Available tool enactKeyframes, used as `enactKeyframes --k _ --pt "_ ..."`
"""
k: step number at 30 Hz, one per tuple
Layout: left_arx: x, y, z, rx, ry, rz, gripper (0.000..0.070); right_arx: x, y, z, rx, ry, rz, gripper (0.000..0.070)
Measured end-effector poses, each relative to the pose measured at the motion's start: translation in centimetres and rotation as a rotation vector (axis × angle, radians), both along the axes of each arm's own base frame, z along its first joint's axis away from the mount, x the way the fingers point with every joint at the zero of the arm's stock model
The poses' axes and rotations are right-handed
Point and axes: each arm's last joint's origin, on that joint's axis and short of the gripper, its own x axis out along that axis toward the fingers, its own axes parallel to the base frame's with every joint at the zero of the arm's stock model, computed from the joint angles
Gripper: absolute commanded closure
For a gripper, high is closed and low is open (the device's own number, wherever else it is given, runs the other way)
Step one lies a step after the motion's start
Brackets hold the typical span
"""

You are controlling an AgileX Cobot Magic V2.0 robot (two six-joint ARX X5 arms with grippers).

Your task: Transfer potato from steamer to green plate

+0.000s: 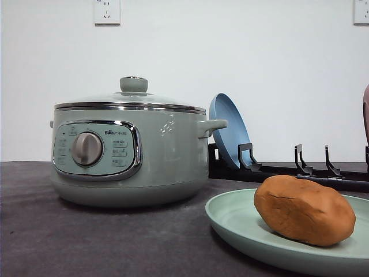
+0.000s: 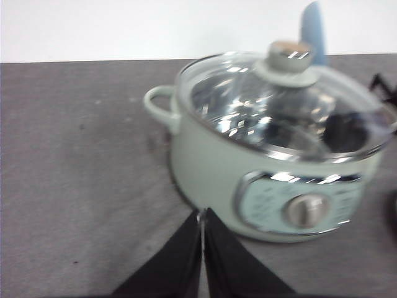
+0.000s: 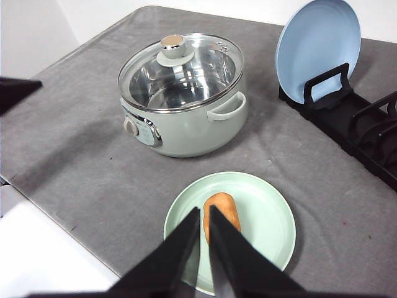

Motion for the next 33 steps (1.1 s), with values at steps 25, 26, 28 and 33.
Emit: enactKeyframes --k 25,26,28,33 --pt "1.1 1.1 -7.0 -0.01 -0.081 0.312 0.07 0.0 0.0 0.0 0.0 0.0 0.0 0.0687" --pt "1.1 1.2 -7.0 -0.01 -0.081 0.317 0.07 0.0 0.0 0.0 0.0 0.0 0.0 0.0687" --pt "1.1 1.2 -7.1 -0.011 -0.08 0.336 0.07 0.0 0.0 0.0 0.0 0.0 0.0 0.0687" --pt "1.1 1.2 -7.1 -0.014 -0.079 0.346 0.07 0.0 0.0 0.0 0.0 0.0 0.0 0.0687"
